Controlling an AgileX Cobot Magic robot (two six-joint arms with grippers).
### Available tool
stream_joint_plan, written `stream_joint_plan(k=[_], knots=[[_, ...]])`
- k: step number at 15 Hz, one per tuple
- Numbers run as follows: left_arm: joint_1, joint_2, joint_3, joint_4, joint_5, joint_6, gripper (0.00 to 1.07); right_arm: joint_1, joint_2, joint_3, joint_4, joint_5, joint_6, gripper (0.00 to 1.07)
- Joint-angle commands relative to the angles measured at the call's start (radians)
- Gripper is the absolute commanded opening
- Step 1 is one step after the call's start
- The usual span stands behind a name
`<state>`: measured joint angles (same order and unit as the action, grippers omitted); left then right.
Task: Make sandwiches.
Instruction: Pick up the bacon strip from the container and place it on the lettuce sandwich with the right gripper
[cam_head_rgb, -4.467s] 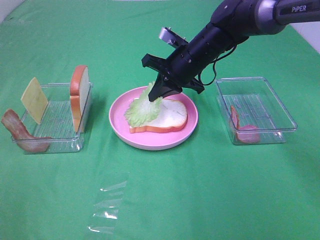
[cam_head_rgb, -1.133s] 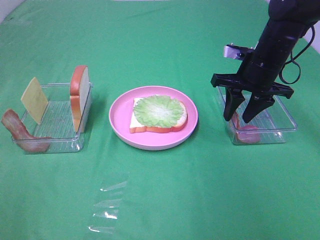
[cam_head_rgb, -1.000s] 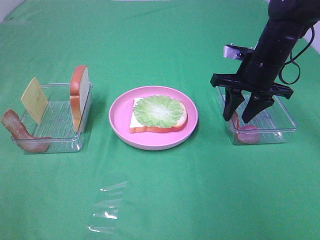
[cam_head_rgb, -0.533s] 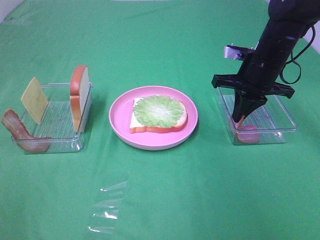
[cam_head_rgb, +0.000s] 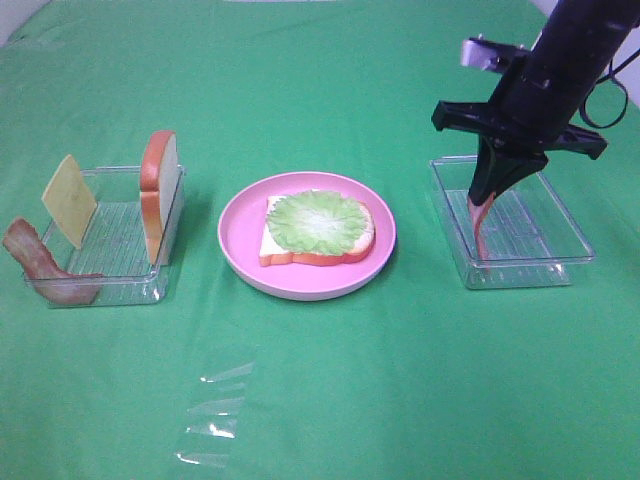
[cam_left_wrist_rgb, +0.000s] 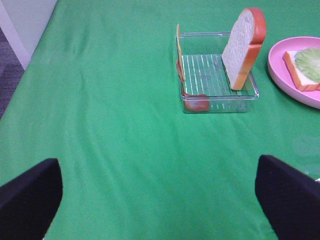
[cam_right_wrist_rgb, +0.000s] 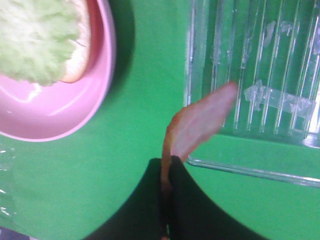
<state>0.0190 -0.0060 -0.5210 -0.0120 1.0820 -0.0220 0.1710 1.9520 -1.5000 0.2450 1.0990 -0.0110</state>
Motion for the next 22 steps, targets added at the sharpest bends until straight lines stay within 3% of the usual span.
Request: stream_joint_plan(k=[1,2,5,9,11,14,18,22], knots=[[0.000,-0.020,0.003,-0.001,-0.005,0.001,1.00,0.002,-0.083,0.003,0.073,0.006,-0.007,0.00],[0.000,-0.020,0.003,-0.001,-0.005,0.001,1.00,0.019,-0.105,-0.039,0.210,0.009,-0.076,0.00],[0.000,-0.020,0.003,-0.001,-0.005,0.001,1.00,0.102,-0.085,-0.091,0.348,-0.040,-0.154,0.00],[0.000,-0.020,0.003,-0.001,-0.005,0.001,1.00,0.203,0.029,-0.207,0.464,-0.057,-0.220,0.00],[0.000,-0.020,0.003,-0.001,-0.005,0.001,1.00,0.253,0.169,-0.341,0.506,-0.043,-0.226,0.00],[0.000,-0.020,0.003,-0.001,-0.005,0.001,1.00,0.255,0.289,-0.444,0.516,-0.037,-0.222,0.00],[0.000,-0.020,0.003,-0.001,-0.005,0.001,1.00,0.253,0.388,-0.485,0.489,-0.023,-0.222,0.00],[0.000,-0.020,0.003,-0.001,-0.005,0.001,1.00,0.252,0.396,-0.501,0.249,-0.004,-0.165,0.00]])
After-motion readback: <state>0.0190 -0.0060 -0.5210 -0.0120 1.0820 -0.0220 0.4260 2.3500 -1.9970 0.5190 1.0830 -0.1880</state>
